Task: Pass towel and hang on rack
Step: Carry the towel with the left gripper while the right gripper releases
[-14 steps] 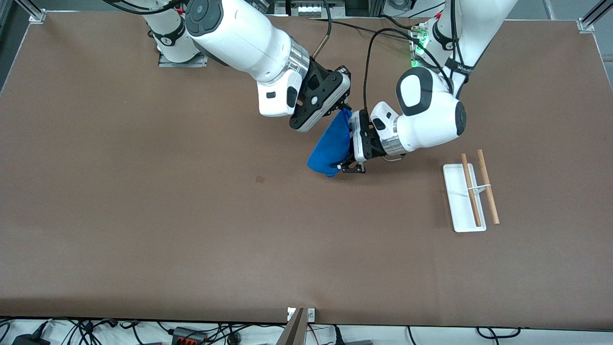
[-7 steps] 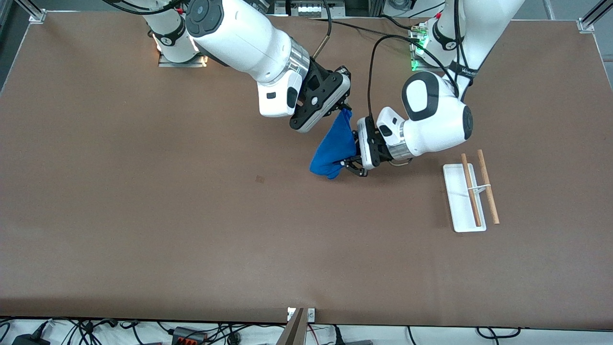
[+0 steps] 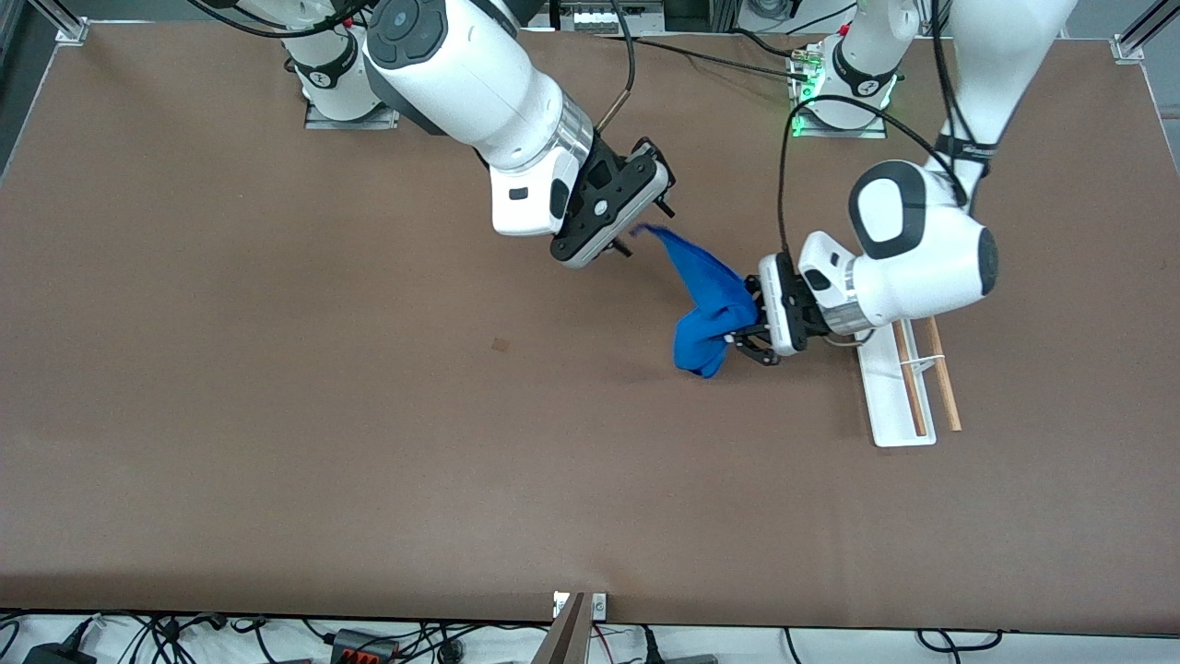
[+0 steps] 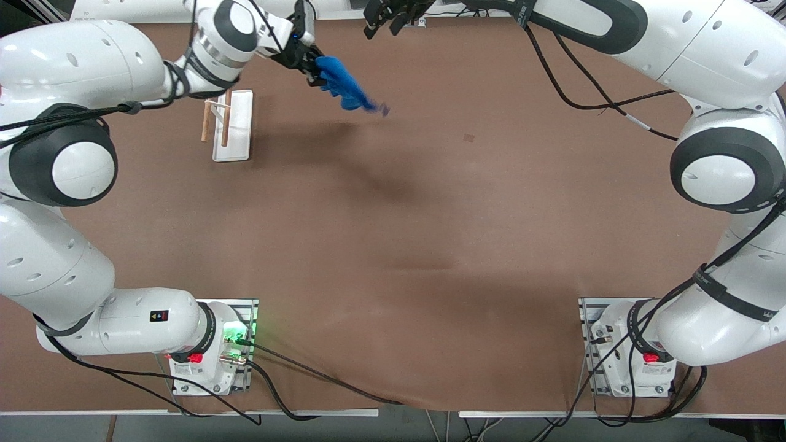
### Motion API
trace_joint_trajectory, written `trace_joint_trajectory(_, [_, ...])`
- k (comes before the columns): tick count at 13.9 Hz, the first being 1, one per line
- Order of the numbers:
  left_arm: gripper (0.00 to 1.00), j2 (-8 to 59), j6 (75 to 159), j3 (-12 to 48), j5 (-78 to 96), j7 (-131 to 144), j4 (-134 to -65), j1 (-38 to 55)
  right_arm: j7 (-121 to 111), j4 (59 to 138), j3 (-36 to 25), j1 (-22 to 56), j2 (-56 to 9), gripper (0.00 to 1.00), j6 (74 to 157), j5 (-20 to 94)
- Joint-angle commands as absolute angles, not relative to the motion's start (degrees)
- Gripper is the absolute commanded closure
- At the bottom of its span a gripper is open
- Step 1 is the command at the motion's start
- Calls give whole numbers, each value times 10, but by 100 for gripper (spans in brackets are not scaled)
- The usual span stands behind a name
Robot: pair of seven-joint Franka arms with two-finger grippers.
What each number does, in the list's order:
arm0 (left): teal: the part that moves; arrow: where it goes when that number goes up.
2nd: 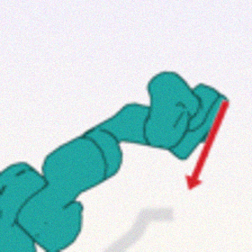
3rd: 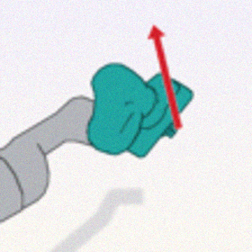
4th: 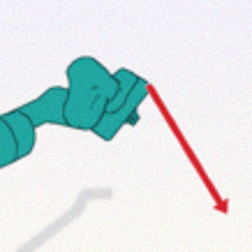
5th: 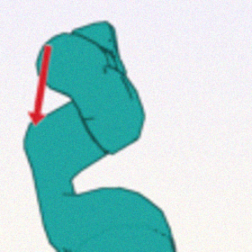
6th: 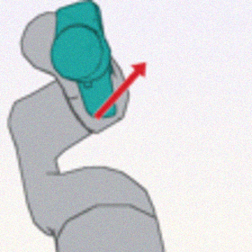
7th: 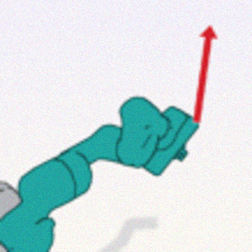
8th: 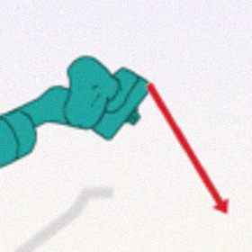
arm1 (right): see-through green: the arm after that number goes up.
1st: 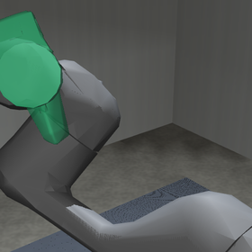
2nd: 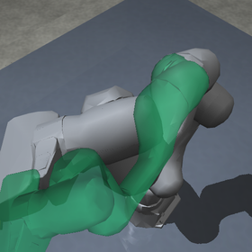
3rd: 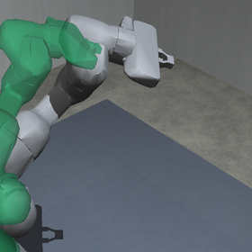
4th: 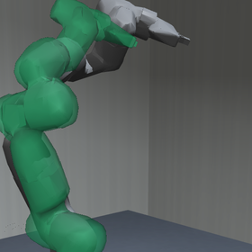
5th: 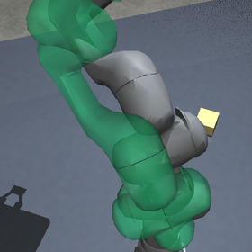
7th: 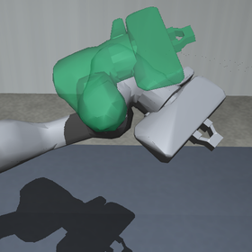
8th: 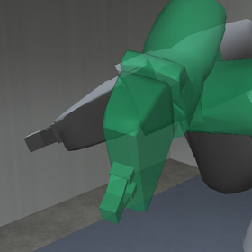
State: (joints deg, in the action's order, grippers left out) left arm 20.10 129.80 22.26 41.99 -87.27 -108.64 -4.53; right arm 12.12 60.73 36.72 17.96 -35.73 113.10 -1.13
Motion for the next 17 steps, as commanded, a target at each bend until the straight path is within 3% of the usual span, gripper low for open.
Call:
trace_joint_trajectory(1, [100, 168, 1241, 218, 331, -793, -1082, -80, 126, 604, 369, 157, -357, 0, 1093, -57])
trace_joint_trajectory(4, [100, 161, 1176, 217, 280, -746, -1063, -127, 127, 604, 366, 129, -356, 0, 1034, -135])
trace_joint_trajectory(9, [100, 164, 1008, 217, 174, -692, -963, -223, 129, 616, 347, 48, -357, 0, 920, -212])
trace_joint_trajectory(14, [100, 157, 974, 217, 73, -666, -945, -277, 135, 631, 307, -69, -357, 0, 911, -235])
trace_joint_trajectory(17, [100, 160, 980, 217, 15, -649, -946, -286, 168, 631, 308, -79, -349, 0, 907, -233])
